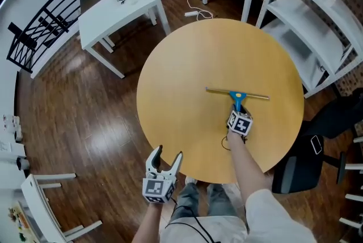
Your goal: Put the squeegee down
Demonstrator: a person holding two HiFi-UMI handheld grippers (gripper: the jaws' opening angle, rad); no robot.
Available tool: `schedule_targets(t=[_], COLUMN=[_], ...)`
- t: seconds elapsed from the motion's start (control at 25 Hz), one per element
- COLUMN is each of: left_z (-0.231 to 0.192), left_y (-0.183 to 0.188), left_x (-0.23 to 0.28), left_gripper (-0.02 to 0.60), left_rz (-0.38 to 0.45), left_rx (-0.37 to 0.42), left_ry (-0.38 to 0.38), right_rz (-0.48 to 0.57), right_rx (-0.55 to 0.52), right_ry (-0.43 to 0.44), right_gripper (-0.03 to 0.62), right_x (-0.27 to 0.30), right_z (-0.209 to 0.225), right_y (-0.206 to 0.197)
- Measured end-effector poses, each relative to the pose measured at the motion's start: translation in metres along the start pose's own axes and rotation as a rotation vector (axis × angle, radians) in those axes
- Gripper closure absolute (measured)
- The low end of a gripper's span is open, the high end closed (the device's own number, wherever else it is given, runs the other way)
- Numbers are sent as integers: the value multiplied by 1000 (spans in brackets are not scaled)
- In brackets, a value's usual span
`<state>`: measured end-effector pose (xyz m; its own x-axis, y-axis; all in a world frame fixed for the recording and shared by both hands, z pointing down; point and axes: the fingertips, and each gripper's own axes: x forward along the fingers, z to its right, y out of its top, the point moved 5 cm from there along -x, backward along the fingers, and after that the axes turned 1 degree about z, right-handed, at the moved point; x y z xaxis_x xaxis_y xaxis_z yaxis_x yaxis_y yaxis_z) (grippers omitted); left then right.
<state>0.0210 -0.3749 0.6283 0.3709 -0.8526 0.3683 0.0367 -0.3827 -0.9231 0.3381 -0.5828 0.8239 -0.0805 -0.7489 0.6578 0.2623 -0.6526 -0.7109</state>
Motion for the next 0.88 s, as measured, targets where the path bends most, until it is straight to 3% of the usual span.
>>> schedule_targets(t=[0.12,0.2,0.32,0.48,0.56,0.6,0.76,0.88], left_z=[-1,0,10,16,16,16,19,29], left_y=[0,3,19,47,56,60,80,97], left_x=[9,15,24,27,20,16,-6,-22], left_gripper=[267,267,267,267,267,267,267,266], left_rz=[-6,3,37,113,149,166,246,308], left_rx=[5,28,43,79,89,89,118,160], left_ry=[-19,-42,-80,-98,-100,-102,-102,-95], right_rz=[-65,-15,150,399,497,536,666,747], right_rx=[-97,-135,-157,-141,-130,-125,-190,-300], right_ry=[-7,21,106,221,264,280,309,262], right_gripper=[387,362,281,224,219,184,155,155], right_x=[2,-9,-51,-141,-189,-213,-296,-348], right_z=[-1,-4,-15,-35,-40,-42,-45,-43], right_y=[-11,-3,25,62,67,67,69,75])
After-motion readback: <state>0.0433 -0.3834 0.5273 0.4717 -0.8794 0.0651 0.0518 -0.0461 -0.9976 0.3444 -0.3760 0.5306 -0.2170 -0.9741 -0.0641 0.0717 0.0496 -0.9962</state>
